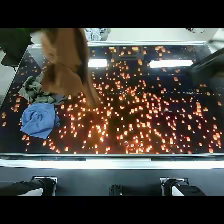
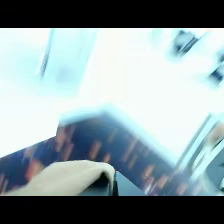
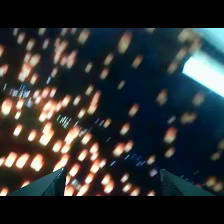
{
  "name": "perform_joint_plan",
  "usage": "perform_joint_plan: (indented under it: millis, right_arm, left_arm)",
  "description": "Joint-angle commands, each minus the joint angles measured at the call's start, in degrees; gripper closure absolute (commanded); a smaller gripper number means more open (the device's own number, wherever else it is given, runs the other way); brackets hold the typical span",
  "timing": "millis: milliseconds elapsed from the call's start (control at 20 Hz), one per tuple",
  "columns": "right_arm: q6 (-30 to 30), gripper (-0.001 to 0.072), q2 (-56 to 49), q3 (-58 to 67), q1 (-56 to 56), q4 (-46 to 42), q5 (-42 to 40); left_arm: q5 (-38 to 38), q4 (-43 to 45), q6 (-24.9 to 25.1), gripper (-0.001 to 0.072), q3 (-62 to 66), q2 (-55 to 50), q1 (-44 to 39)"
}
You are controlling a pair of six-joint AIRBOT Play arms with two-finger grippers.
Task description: Fold the shirts.
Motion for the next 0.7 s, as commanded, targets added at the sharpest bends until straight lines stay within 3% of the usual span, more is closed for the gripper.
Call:
perform_joint_plan:
  millis: [0, 150, 200, 400, 550, 650]
  right_arm:
    - [0.4, 0.0028, 8.8, 6.4, 0.0, -2.5, -0.3]
    - [1.9, 0.0029, 15.0, 6.9, 0.0, -3.3, 1.8]
    - [2.2, 0.0029, 16.4, 6.9, 0.0, -3.6, 3.8]
    - [2.3, 0.0028, 16.7, 6.5, 0.0, -4.1, 17.4]
    - [2.7, 0.0028, 13.1, 2.6, 0.0, -4.0, 28.5]
    - [2.6, 0.0028, 10.4, -4.8, 0.0, -2.9, 28.8]
  left_arm:
    - [4.3, -0.7, 0.9, 0.0680, -0.1, 10.6, -6.6]
    - [-1.7, 0.0, -0.6, 0.0681, -0.3, 10.8, -11.2]
    - [-4.3, 1.6, -3.3, 0.0681, -1.5, 10.4, -12.5]
    - [-13.8, 18.9, -13.2, 0.0681, -13.8, 10.1, -17.0]
    - [-14.9, 27.2, -16.9, 0.0680, -30.6, 9.8, -18.0]
    - [-11.8, 27.0, -18.2, 0.0680, -41.6, 8.3, -17.5]
